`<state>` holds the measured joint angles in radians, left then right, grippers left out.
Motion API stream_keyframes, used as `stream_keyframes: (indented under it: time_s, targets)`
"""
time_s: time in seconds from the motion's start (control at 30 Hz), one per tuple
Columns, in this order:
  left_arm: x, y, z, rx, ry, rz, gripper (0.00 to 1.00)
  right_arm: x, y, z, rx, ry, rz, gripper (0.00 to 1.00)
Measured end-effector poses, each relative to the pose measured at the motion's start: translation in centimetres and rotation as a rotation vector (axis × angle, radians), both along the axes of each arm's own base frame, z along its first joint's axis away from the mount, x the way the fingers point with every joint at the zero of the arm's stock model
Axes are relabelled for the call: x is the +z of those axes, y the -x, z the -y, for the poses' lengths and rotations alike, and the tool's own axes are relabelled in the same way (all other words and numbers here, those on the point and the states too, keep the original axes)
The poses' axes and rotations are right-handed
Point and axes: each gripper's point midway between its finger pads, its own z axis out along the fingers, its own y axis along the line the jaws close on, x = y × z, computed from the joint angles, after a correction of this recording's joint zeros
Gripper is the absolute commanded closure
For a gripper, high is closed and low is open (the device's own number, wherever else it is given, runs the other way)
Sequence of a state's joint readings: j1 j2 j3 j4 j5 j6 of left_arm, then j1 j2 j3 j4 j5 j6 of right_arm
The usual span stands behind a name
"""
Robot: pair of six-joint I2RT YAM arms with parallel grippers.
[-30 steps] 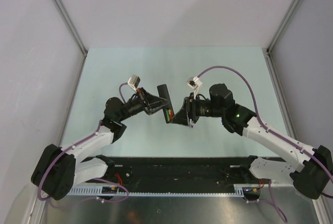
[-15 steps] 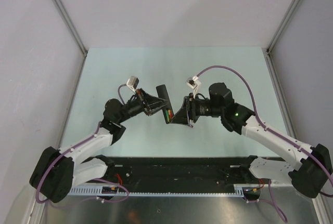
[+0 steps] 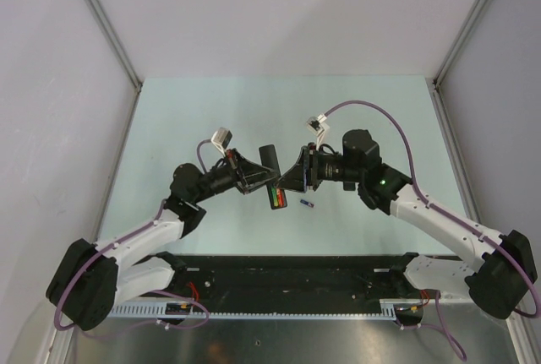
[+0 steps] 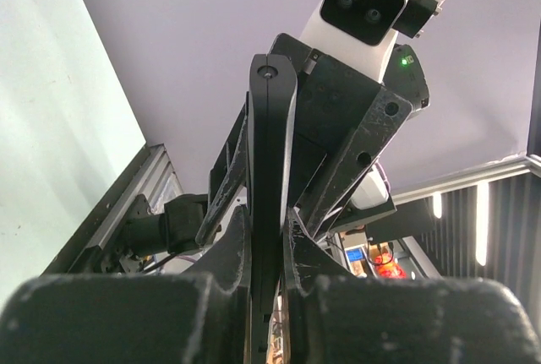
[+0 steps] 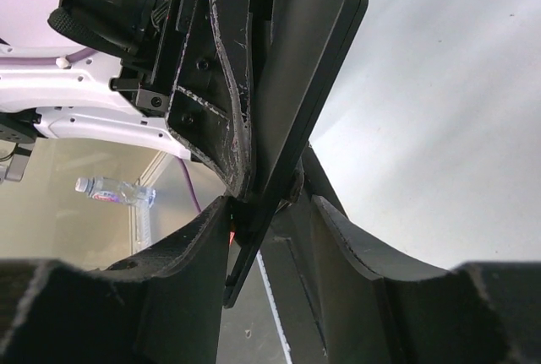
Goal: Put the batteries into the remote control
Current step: Load the battery into the remote control.
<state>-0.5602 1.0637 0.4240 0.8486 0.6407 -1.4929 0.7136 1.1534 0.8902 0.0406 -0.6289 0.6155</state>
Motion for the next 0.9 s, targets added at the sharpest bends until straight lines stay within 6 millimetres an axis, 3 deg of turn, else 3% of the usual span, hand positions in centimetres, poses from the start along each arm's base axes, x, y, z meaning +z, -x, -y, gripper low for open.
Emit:
stream_keyframes:
  time_s: [0.67,0.77,0.9]
  targets:
    - [-0.23,0.4,0.18,-0.021,-0.008,-0.007,1.0,-0.24,0.53,0.16,0.014,-0.011,-0.01,0.53]
    - [-0.28,0.49,0.2,-0.026,-0.01,-0.009,1.0,-0.28,0.65,0.13,0.02,-0.015,-0.013,0.52]
    - [-0.49,0.58,0.28,-0.035,-0.015,-0.013,1.0,-0.58,0.73,0.13,0.018,-0.017,-0.029,0.42]
